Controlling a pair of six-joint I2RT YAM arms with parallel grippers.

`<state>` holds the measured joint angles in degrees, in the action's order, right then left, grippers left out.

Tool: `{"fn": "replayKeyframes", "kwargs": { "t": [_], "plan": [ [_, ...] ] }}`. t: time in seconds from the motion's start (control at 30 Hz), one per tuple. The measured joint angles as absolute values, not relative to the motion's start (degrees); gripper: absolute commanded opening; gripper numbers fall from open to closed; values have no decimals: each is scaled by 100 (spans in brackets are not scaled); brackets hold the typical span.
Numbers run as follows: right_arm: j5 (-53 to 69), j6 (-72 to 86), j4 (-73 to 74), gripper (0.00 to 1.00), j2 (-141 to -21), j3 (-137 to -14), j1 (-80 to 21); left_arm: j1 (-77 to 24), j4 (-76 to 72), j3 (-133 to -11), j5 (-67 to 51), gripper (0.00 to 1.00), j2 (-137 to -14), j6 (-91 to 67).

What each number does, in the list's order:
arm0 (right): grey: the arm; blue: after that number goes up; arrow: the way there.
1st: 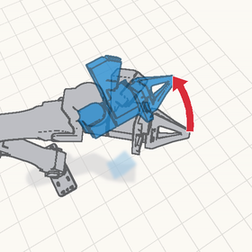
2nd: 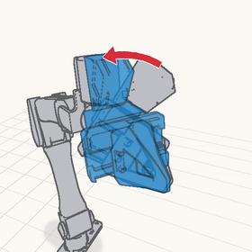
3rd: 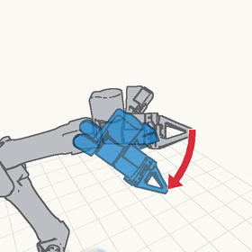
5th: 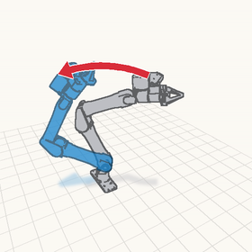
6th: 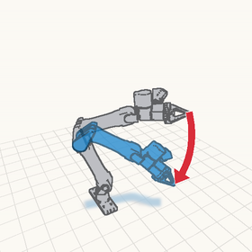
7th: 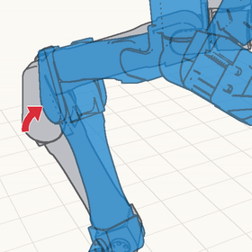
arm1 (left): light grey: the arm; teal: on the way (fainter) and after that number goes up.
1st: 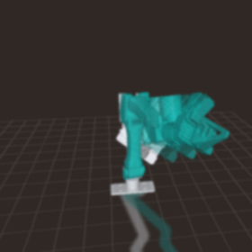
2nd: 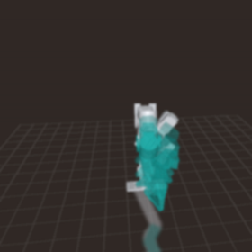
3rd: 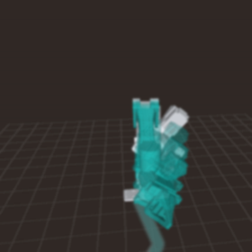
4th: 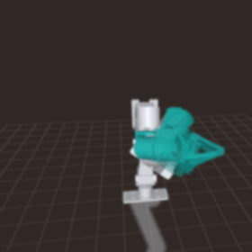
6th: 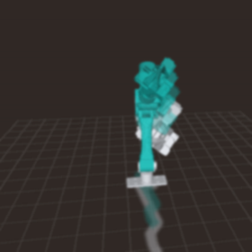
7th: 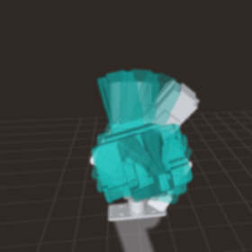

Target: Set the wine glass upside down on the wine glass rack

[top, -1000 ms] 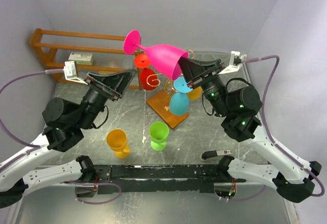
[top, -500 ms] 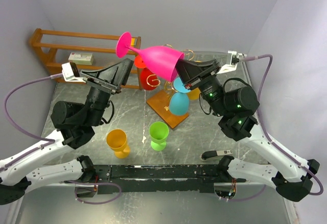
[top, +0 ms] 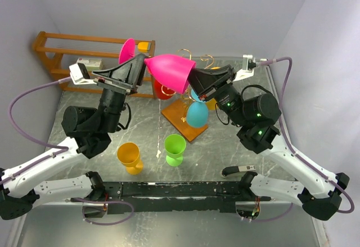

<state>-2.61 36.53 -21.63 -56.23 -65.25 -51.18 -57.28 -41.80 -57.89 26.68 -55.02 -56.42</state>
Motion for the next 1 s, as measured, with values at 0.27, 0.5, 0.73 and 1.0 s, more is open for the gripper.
{"fn": "replayKeyframes", "kwargs": {
  "t": [0.27,0.5,0.73,1.0],
  "plan": [
    [161,3623,-2204,0,-5616,-6534,-5118,-5732,-4335,-6108,2676,48,-5734,-5435],
    [366,3559,-2176,0,-5494,-6477,-5116,-5734,-4451,-6442,2432,17,-5996,-5203],
    [410,3500,-2008,31,-5369,-6388,-5111,-5793,-4528,-6493,2121,7,-5999,-5000],
    [301,3238,-1575,64,-5052,-6351,-5120,-5778,-4364,-6882,1647,7,-5961,-3988]
  ]
}}
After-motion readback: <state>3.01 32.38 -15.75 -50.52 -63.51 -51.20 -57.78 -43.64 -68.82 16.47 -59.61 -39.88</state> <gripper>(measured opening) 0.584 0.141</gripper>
